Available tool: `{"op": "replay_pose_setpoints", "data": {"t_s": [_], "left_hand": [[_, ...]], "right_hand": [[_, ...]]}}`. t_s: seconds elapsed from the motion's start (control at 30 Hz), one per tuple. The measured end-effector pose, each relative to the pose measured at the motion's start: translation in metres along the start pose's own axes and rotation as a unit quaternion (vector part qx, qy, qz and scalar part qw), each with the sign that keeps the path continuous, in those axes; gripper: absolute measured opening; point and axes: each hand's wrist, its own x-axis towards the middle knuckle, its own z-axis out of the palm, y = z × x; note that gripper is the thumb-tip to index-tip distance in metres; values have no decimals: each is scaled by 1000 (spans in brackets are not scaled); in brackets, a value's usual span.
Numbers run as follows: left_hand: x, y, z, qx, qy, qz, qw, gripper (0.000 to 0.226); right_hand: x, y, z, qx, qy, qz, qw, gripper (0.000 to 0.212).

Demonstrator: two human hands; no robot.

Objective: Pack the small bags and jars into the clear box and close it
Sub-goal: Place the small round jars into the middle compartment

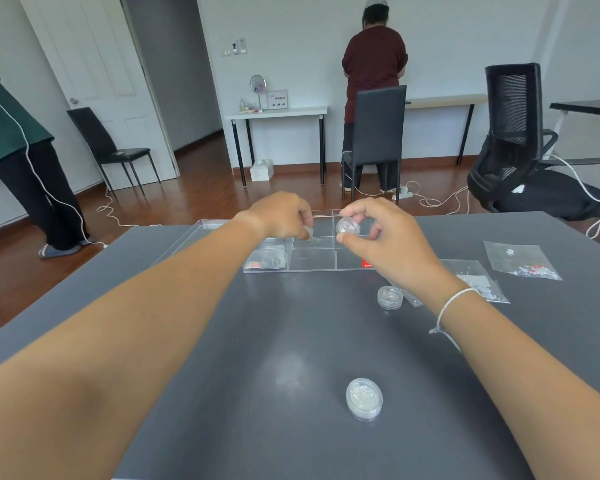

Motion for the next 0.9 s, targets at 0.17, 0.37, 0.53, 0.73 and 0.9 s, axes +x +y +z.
{"op": "replay_pose_setpoints", "data": {"t_s": [0.17,0.37,0.53,0.73,0.9], "left_hand": [[2,2,-2,26,-24,-11,999,16],[-4,-1,-4,-27,7,-4,1000,15],[-26,-11,-9,-108,77,20,991,14],[-72,-36,-3,-144,173,31,974,15],[-96,-57,13,-165,189,1,968,17]], "right_hand": [[0,-2,0,-5,2,-9,1000,23],[-1,-2,-1,-2,0,-4,1000,24],[-1,-3,-1,-3,-7,-1,1000,25],[6,-2,5,-2,-24,22,999,18],[33,-6,9,-67,-46,19,997,11]]}}
